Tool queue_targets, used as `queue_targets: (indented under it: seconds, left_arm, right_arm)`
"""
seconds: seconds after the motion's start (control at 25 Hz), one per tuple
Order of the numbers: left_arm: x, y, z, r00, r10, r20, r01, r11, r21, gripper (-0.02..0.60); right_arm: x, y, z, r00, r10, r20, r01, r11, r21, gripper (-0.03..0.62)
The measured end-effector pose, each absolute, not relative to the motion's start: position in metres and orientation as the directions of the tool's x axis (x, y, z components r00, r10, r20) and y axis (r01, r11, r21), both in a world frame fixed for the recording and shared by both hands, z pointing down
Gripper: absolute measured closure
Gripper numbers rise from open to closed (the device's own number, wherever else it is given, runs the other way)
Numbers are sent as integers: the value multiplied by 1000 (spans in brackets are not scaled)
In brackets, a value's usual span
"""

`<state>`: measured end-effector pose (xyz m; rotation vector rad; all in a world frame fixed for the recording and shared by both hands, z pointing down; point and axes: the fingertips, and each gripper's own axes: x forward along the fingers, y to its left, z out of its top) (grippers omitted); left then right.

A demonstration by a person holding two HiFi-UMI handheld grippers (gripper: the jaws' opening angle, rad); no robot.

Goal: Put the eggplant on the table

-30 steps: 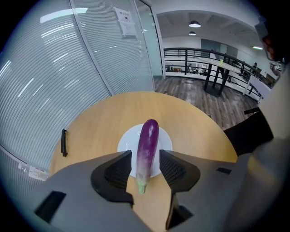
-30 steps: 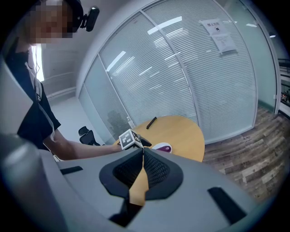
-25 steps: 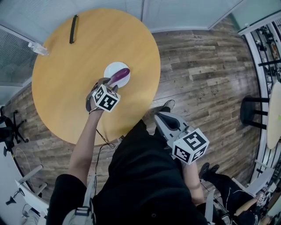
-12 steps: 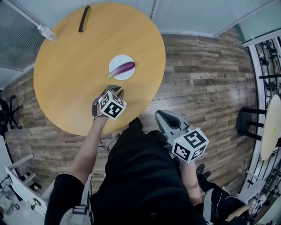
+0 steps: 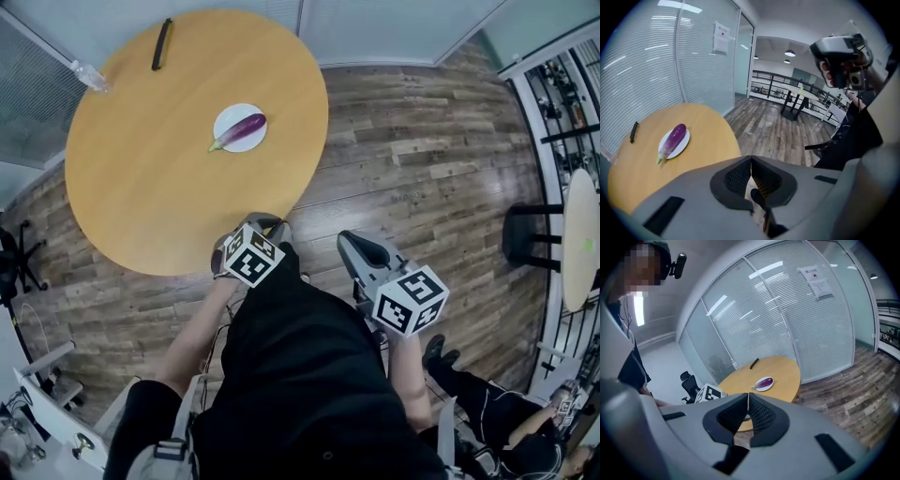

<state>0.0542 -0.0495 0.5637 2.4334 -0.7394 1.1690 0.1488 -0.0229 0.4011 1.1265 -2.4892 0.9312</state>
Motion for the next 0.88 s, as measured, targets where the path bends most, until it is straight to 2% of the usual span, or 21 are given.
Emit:
queue_targets:
  seconds: [0.16, 0.28, 0.48, 0.68, 0.88]
  left_arm:
    - [89, 15, 523, 629, -298, 718, -469, -882, 44, 566]
    - [112, 57, 491, 719, -289, 632, -443, -891, 97, 566]
    - [129, 111, 451, 797, -320, 513, -497, -830, 254, 566]
    - [103, 140, 424, 806, -394, 442, -563, -740, 368, 566]
    - [78, 157, 420, 798, -436, 416, -594, -687, 419, 566]
  right_arm:
    - [160, 14, 395, -677, -594, 434, -733, 500, -460, 575]
    - [171, 39, 390, -678, -602, 422, -733, 513, -446, 576]
    - [190, 81, 394, -679, -608, 411, -731, 511, -453, 574]
    - [177, 100, 406, -707, -585, 397, -703, 520, -485, 574]
    - [155, 102, 385, -752, -606, 258, -631, 553, -544, 576]
